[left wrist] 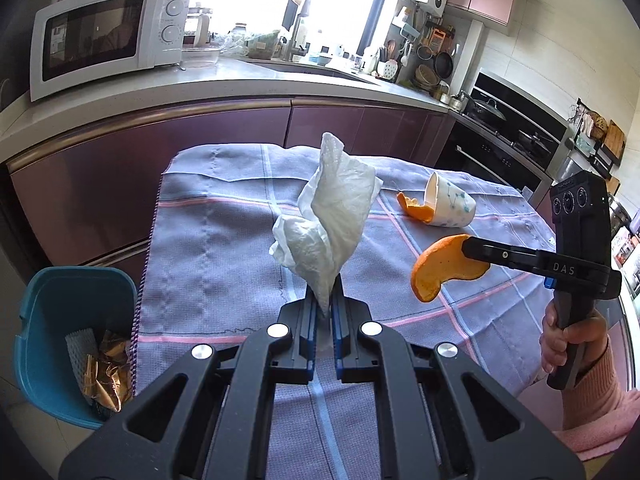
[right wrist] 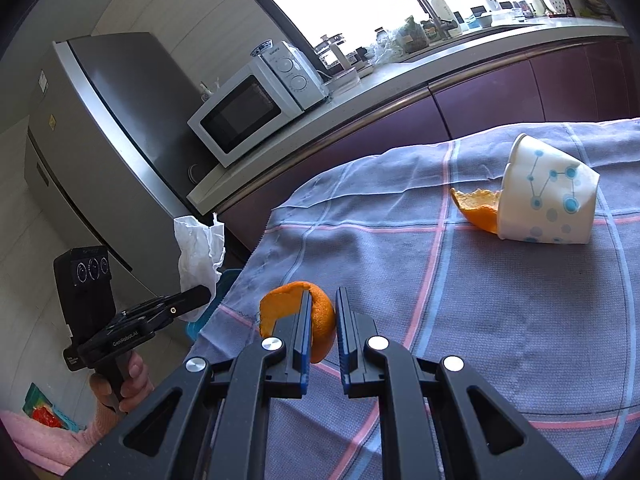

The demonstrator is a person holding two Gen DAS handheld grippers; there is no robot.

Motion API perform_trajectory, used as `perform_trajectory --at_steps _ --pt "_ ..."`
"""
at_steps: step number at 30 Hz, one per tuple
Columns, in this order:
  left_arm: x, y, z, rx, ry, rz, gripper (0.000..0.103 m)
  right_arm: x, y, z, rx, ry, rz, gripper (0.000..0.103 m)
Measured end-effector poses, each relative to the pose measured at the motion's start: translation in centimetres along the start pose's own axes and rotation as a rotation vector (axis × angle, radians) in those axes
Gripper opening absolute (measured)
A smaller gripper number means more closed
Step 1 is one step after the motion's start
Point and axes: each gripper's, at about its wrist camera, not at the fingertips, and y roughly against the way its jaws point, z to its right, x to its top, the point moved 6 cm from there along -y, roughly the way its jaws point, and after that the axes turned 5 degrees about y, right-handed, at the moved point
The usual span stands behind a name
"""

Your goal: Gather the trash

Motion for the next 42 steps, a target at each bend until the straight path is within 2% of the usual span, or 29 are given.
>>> perform_trajectory --at_steps 18,42 --pt "-1.5 2.5 -4.8 0.066 0.073 0.013 0.007 0.0 -3.3 -3.3 0.051 0.037 -0.045 0.010" --pt "-2.1 4.7 -7.5 0.109 0.118 0.038 0.007 0.4 -7.6 -7.4 0.121 0.100 -0.102 0.010"
